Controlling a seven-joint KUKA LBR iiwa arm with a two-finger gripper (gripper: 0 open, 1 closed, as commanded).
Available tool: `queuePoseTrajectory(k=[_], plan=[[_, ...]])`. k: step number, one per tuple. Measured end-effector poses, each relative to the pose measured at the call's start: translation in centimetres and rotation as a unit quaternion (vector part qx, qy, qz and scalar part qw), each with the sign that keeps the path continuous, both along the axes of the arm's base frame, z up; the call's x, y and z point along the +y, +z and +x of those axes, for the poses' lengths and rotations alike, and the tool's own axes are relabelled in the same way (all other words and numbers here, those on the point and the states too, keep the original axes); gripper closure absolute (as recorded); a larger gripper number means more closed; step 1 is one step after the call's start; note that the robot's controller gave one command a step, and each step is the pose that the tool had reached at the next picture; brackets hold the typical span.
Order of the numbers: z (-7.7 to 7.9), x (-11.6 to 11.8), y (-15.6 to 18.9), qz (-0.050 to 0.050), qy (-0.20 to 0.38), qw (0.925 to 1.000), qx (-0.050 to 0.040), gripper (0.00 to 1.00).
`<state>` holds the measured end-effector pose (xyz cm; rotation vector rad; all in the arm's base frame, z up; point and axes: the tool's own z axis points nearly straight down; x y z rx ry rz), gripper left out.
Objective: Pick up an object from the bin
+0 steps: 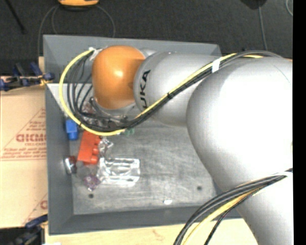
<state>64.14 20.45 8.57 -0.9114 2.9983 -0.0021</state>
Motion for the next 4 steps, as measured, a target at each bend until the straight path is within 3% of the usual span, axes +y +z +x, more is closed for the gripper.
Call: queuePoseTrajectory(k=[1,2,3,4], plan=[[-0.2,0.2,-0.5,-0.005,0.001,1.0,-0.0003,0.0],[-1.5,1.1,-0.8,-0.008,0.03,0.9995,0.0021,0.0],[-1.7,1.6,-0.8,-0.004,0.032,0.9995,0.0007,1.0],[-1.3,1.9,15.3,0.001,0.015,0.9999,-0.0033,1.0]])
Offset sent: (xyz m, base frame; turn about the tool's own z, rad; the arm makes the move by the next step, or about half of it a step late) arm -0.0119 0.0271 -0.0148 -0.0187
